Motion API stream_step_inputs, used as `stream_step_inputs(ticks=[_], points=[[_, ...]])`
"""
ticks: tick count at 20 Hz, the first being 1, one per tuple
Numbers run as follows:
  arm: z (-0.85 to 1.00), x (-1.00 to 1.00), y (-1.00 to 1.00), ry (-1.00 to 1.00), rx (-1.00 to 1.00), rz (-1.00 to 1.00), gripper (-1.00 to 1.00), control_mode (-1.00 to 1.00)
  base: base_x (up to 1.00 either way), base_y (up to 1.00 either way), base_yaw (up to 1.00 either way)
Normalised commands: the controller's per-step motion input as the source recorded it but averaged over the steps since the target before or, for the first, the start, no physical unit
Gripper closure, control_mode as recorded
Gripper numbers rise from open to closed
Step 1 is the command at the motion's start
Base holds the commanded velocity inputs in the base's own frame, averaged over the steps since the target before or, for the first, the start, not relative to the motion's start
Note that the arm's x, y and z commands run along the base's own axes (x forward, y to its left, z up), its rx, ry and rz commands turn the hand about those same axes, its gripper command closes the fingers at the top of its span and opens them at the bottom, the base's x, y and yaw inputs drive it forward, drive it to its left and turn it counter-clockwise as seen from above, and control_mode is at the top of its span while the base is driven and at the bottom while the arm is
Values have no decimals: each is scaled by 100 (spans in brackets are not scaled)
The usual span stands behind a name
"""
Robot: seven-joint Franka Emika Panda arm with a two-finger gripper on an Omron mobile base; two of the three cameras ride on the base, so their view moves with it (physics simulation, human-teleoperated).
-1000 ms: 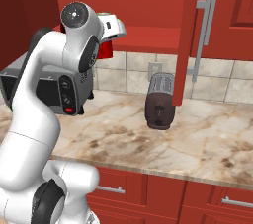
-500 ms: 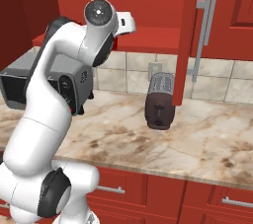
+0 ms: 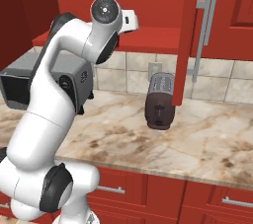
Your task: Pick the mug on the counter and place it in the cabinet with the handle facing the right, like the mugs already inside.
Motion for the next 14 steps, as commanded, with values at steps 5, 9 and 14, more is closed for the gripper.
stream_step_inputs(ticks=[5, 9, 14], points=[[0, 31, 9, -7, 0, 0, 100, -100, 0, 0, 0], [0, 25, 5, -9, 0, 0, 100, -100, 0, 0, 0], [0, 29, 4, -6, 0, 0, 100, -100, 0, 0, 0]])
